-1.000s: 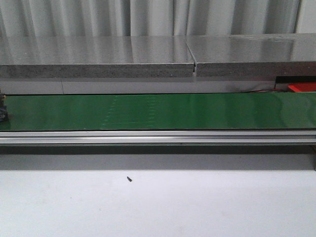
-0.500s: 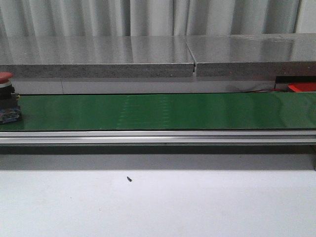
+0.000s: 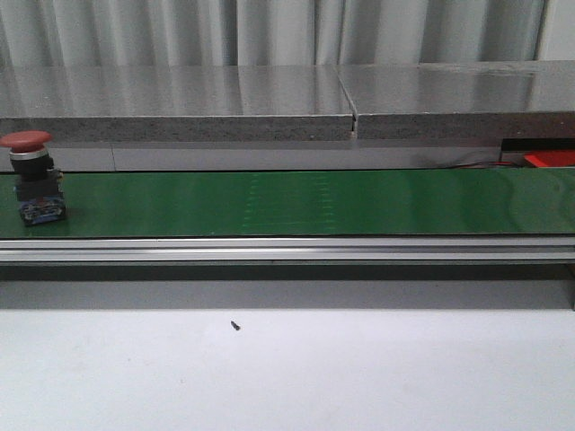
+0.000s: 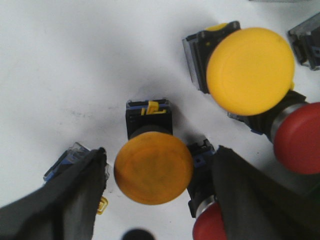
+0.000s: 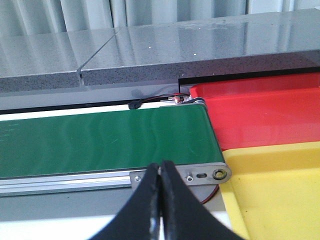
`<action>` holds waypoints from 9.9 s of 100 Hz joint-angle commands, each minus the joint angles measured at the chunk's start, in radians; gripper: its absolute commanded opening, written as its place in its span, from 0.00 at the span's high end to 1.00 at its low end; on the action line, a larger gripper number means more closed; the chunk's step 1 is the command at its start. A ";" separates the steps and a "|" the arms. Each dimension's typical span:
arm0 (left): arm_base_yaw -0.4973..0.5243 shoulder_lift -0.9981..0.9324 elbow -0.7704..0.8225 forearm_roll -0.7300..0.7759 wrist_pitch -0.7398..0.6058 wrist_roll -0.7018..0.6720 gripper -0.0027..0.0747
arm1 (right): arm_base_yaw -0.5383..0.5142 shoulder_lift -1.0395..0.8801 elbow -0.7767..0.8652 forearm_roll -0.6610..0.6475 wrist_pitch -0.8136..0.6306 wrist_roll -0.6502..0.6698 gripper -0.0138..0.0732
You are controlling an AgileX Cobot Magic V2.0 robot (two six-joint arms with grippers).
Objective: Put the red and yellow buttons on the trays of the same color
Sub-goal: 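Grasp a yellow mushroom button from the table with the left gripper, then set the yellow button on the green belt and release it, then move the right gripper above the red button arriving on the belt, then grasp the red button off the belt with the right gripper and lift, then lower the red button into the red tray and open the right gripper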
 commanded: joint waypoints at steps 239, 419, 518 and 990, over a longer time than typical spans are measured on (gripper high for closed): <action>-0.302 -0.188 -0.029 -0.036 0.033 0.056 0.40 | -0.008 -0.018 -0.013 -0.012 -0.077 -0.004 0.92; -0.651 -1.381 0.895 -0.094 -0.470 0.238 0.99 | -0.008 -0.017 -0.047 0.068 -0.135 -0.004 0.92; -0.651 -1.484 0.968 -0.096 -0.494 0.238 0.99 | 0.027 0.758 -0.755 0.100 0.436 -0.163 0.91; -0.651 -1.484 0.968 -0.096 -0.494 0.238 0.99 | -0.276 1.964 -1.952 0.315 0.819 -0.373 0.26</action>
